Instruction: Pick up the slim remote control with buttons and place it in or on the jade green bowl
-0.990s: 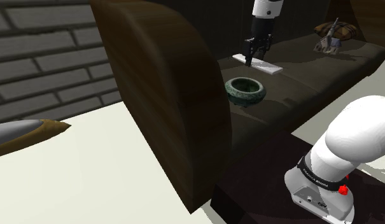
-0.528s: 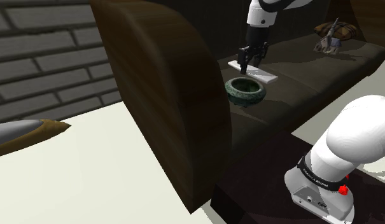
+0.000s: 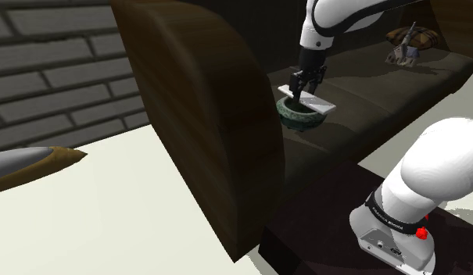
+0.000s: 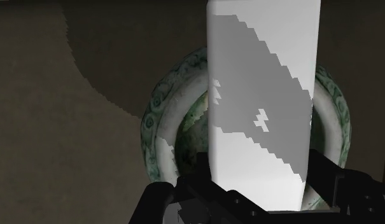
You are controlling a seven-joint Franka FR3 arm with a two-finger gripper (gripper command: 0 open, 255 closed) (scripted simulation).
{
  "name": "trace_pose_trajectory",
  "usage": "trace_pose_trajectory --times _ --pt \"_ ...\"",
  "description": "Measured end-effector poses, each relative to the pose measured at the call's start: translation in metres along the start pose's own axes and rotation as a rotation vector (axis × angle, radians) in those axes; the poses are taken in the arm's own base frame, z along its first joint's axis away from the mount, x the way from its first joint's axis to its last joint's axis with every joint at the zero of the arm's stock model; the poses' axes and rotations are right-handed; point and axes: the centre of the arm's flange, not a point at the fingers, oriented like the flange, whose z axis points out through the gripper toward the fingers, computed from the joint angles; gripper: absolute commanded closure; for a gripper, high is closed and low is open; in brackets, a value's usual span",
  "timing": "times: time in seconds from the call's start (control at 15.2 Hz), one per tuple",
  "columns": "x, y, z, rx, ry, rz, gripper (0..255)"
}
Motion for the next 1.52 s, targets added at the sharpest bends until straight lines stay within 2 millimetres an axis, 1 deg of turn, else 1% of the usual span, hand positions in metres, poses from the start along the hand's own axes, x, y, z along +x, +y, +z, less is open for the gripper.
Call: trace_pose_trajectory --times 0.13,0.46,0.53,0.92,1.12,1.25,1.52 --pt "0.0 -0.001 0.007 0.0 0.0 0.0 255" --pt "0.0 0.0 0.009 0.0 0.001 0.0 255" --pt "0.0 0.0 0.009 0.0 0.001 0.0 0" --pt "0.0 0.0 0.009 0.0 0.001 0.0 0" --pt "0.001 -0.003 -0.017 0.0 0.002 0.0 0" --pt "-0.001 0.0 -0.036 0.0 0.002 0.0 0" --pt "0.0 0.0 -0.041 0.0 0.001 0.0 0"
